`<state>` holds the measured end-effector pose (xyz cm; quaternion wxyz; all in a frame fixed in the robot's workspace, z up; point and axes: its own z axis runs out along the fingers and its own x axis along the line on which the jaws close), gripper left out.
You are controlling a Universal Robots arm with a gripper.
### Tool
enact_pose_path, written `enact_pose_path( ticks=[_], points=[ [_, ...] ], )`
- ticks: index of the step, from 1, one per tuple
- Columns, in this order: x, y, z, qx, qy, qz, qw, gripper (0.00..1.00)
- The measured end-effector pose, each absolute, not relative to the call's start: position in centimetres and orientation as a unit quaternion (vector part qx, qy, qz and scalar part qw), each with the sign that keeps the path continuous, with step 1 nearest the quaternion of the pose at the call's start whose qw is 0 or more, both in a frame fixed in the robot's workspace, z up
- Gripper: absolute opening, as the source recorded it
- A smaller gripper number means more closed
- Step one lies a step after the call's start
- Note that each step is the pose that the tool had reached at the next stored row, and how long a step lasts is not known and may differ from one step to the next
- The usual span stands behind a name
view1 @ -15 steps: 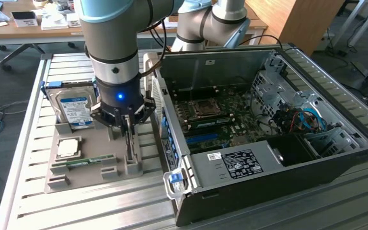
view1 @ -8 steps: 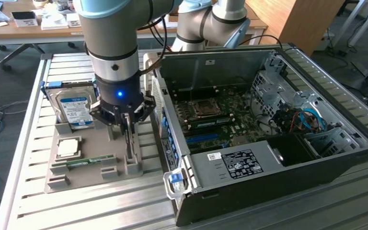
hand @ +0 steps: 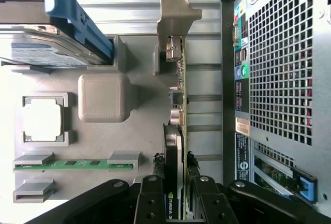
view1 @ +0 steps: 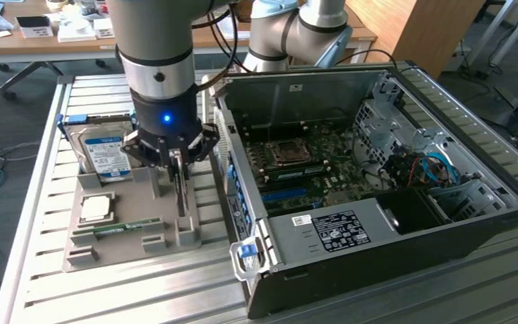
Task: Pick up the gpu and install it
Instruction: 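Pick up the gpu and move the gpu toward the slot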
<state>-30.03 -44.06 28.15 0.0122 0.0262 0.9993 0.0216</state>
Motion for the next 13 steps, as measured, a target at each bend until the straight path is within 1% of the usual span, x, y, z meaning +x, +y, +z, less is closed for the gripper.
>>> enact_pose_path(
  ticks=[13],
  points=[
    [-30.0, -44.1, 31.3, 0.026, 0.999, 0.022, 0.012, 0.27]
  ],
)
